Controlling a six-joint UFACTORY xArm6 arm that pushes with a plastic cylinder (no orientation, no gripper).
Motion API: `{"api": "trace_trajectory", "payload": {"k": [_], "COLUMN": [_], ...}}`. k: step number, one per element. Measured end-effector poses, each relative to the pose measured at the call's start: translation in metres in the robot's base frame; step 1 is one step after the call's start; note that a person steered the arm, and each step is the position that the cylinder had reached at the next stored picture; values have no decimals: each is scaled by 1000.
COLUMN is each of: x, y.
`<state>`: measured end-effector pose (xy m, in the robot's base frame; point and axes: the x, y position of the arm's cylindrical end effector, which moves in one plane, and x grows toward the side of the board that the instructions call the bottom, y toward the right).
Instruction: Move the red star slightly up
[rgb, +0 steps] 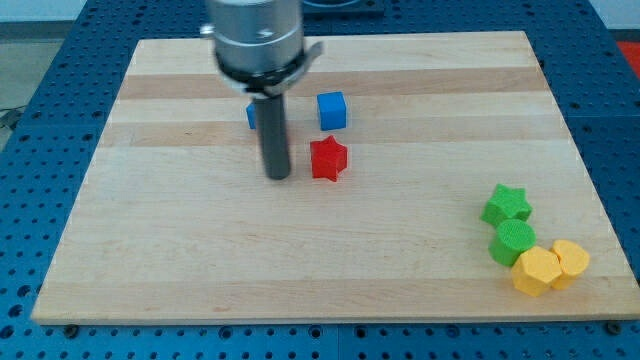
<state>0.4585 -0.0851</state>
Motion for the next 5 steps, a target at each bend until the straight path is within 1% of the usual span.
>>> {"api": "trace_trajectory", "payload": {"k": [1, 2, 3, 4, 5], "x": [69, 100, 52, 49, 49], "y": [21, 80, 151, 151, 121]}}
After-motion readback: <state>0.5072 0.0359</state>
